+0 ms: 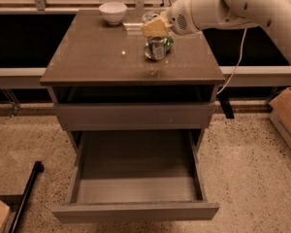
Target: Pick redbull can from middle drawer and place on counter
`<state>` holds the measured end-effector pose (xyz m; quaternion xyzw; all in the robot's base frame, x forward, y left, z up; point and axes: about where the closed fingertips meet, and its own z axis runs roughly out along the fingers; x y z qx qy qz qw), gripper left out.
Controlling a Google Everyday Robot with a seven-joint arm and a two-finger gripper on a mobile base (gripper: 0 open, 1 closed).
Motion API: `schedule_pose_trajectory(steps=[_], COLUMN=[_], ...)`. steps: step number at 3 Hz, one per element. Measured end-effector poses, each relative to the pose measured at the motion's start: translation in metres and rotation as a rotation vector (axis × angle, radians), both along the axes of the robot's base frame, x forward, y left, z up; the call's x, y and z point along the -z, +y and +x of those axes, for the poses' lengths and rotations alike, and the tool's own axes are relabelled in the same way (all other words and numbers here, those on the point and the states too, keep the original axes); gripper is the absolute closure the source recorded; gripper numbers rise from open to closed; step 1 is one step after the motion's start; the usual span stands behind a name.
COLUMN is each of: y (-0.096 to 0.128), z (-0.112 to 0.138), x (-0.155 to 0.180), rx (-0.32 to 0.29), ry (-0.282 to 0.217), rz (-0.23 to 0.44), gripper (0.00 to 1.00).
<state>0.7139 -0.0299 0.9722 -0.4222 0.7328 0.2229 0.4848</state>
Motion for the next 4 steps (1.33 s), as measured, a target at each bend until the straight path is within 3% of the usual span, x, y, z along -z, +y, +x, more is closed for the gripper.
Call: schedule_pose_trajectory(steps=[2, 4], y=[-0.018, -0.033], z=[0.04, 0.048], x=[0.03, 0.04], rx=[0.075, 0.103], ry=[0.065, 0.098], rz=[0.099, 0.168], gripper=[0.59, 0.05])
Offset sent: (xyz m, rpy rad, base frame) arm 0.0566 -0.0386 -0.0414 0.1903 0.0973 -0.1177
